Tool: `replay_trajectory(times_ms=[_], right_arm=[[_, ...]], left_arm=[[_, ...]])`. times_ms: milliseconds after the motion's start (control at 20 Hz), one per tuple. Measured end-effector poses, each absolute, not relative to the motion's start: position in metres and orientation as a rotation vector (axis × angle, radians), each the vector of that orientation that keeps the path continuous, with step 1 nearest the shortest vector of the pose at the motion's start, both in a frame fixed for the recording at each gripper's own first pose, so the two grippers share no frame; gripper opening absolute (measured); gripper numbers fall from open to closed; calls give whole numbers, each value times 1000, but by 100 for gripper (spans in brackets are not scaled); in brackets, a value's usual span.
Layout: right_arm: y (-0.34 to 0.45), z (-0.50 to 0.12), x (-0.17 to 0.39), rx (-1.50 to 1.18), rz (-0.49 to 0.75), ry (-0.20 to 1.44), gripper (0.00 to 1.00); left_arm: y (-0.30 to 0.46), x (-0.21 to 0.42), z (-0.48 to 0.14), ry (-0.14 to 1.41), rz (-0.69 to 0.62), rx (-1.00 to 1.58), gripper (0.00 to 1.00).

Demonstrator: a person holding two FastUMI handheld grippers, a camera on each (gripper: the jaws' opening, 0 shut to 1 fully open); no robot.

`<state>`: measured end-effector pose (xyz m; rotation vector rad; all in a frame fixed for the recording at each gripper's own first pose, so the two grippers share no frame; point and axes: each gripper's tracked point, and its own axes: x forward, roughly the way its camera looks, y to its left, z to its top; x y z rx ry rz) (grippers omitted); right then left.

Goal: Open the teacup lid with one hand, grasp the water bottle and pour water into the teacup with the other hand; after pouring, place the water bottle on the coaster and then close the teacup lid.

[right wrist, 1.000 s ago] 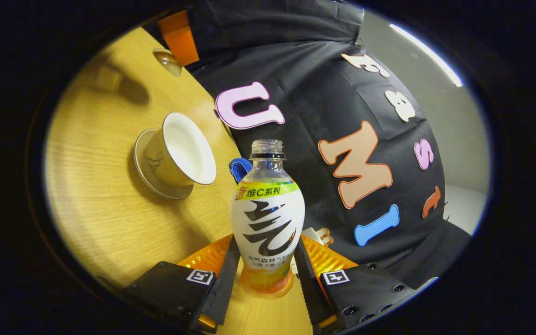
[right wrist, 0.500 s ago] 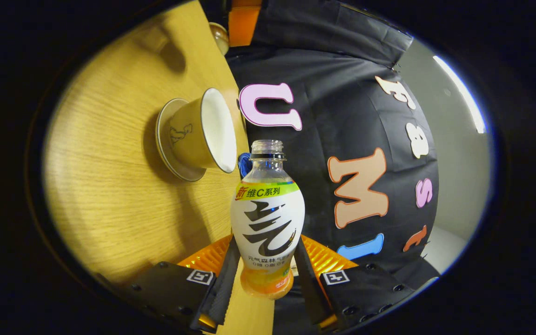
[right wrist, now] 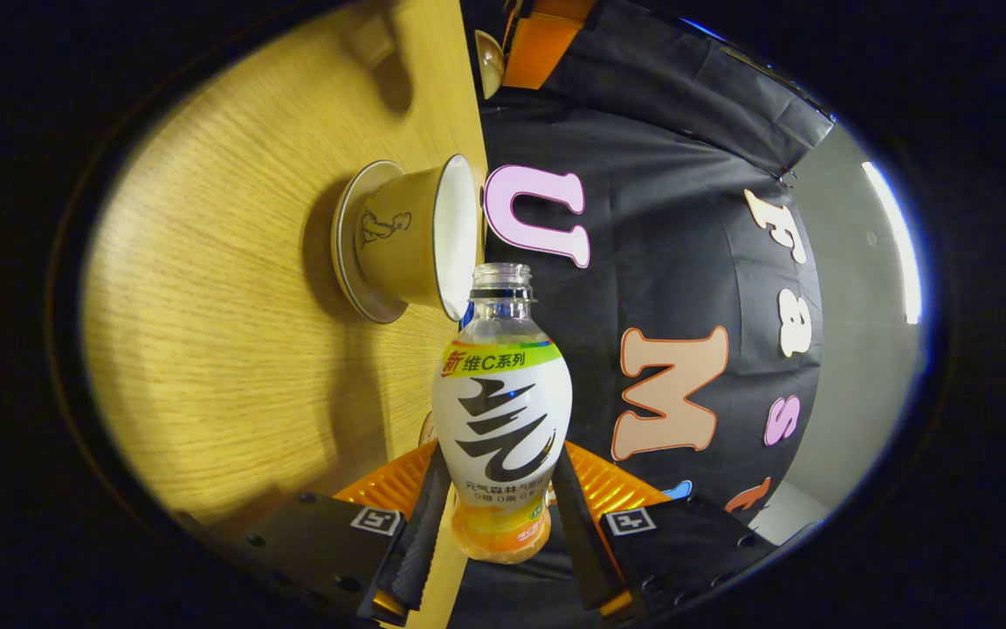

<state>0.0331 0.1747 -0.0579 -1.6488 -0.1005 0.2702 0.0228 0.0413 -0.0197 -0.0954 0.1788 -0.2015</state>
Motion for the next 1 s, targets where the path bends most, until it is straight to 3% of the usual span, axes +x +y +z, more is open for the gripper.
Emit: replay_trajectory(times_ms=[1000], right_arm=[[176, -52, 37, -2002, 320, -260, 69]], left_arm=[[48, 21, -21, 188, -203, -116, 23]])
